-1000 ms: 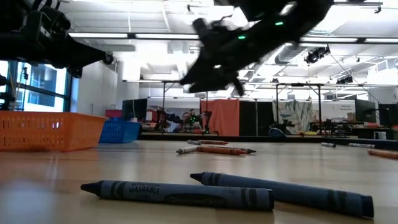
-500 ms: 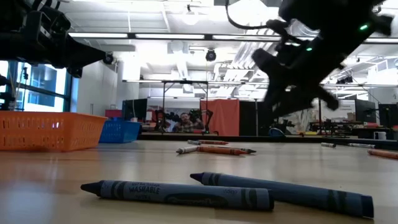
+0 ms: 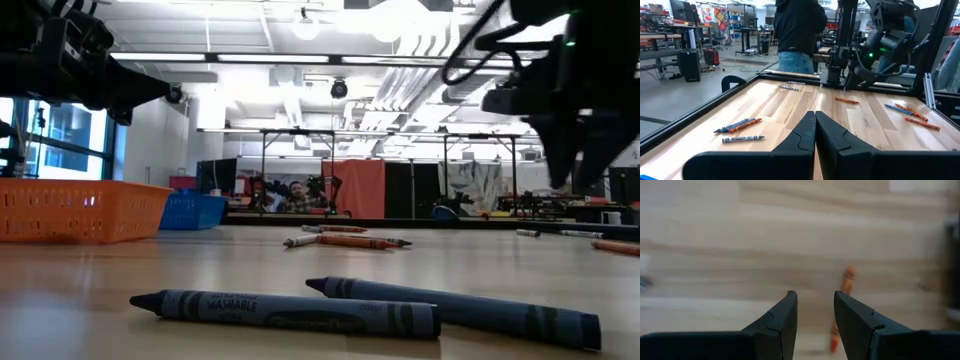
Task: Sort crayons
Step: Put the orange crayon into the orange bin
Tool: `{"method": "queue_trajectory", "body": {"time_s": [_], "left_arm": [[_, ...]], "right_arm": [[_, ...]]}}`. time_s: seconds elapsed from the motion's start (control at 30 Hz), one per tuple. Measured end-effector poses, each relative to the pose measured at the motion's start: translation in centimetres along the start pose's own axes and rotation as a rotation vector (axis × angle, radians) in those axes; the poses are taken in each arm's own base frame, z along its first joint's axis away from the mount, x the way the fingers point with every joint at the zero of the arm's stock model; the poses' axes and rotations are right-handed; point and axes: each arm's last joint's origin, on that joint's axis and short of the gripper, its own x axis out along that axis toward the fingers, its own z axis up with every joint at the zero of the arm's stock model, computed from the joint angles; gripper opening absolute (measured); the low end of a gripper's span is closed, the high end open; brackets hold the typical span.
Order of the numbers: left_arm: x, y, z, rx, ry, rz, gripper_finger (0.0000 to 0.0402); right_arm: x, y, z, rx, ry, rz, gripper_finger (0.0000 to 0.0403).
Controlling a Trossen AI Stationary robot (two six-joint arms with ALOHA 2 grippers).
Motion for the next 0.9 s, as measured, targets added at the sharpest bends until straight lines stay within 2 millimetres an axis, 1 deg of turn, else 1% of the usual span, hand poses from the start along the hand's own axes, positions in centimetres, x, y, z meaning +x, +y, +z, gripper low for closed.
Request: {"method": "queue_trajectory", "body": {"time_s": [0.13, 0.23, 0.43, 0.7, 0.8, 0.9], "left_arm": [[0.0, 0.0, 0.0, 0.000, 0.000, 0.000, 0.0001], [0.0, 0.0, 0.0, 0.000, 0.000, 0.000, 0.0001], [0.0, 0.0, 0.0, 0.000, 0.000, 0.000, 0.0001], [0.0, 0.0, 0.0, 0.000, 0.000, 0.000, 0.0001], [0.0, 0.0, 0.0, 0.000, 0.000, 0.000, 0.0001], [0.0, 0.0, 0.0, 0.000, 0.000, 0.000, 0.0001]], "right_arm": [[0.7, -0.9, -1.0, 0.035, 0.081, -0.053, 0.0121], [1.4, -1.3, -1.4, 0.056, 0.101, -0.077, 0.0121], [3.0, -1.6, -1.9, 0.051, 0.160, -0.051, 0.0121], [5.5, -2.5, -1.7, 0.072, 0.165, -0.066, 0.0121], [6.4, -2.8, -1.3, 0.062, 0.173, -0.060, 0.0121], [6.8, -2.7, -0.8, 0.041, 0.177, -0.060, 0.0120]]}}
